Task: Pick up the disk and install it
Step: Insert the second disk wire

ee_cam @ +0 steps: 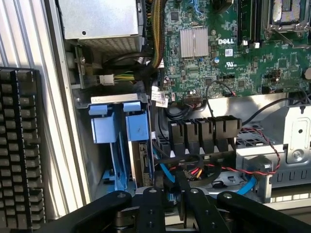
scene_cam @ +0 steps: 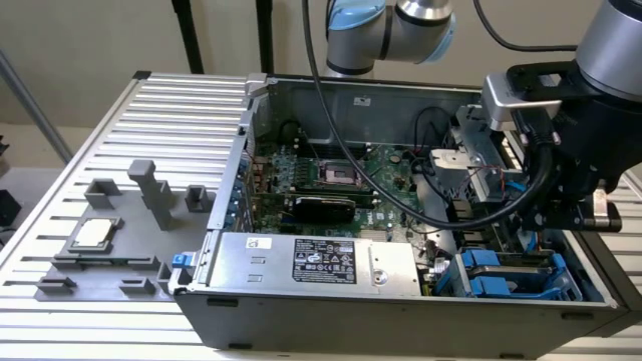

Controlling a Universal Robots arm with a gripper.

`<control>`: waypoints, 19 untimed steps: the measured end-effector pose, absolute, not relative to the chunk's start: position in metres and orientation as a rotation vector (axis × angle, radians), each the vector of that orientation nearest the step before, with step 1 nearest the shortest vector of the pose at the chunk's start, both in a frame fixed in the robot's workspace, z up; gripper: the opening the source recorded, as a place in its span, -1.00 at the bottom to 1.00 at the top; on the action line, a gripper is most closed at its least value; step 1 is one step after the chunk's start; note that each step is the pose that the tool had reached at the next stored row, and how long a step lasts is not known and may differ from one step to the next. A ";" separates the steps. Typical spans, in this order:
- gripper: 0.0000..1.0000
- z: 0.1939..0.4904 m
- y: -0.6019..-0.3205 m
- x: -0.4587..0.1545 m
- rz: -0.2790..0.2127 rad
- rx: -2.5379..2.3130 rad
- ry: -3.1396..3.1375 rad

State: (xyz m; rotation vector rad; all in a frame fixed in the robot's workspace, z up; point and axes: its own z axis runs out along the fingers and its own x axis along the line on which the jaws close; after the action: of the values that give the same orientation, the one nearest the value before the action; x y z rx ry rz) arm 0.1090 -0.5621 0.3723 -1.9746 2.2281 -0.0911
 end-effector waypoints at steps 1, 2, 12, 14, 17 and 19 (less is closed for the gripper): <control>-0.53 0.372 -0.562 0.109 -0.091 -1.973 2.231; -0.53 0.372 -0.562 0.109 -0.090 -1.971 2.233; -0.67 0.371 -0.564 0.109 -0.090 -1.955 2.249; -0.67 0.371 -0.566 0.106 -0.090 -1.955 2.250; -0.67 0.371 -0.567 0.093 -0.090 -1.953 2.247; -0.67 0.370 -0.569 0.087 -0.092 -1.949 2.243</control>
State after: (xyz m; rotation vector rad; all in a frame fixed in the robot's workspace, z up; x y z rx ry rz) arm 0.0872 -0.5692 0.3703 -1.9487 2.2432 -0.0922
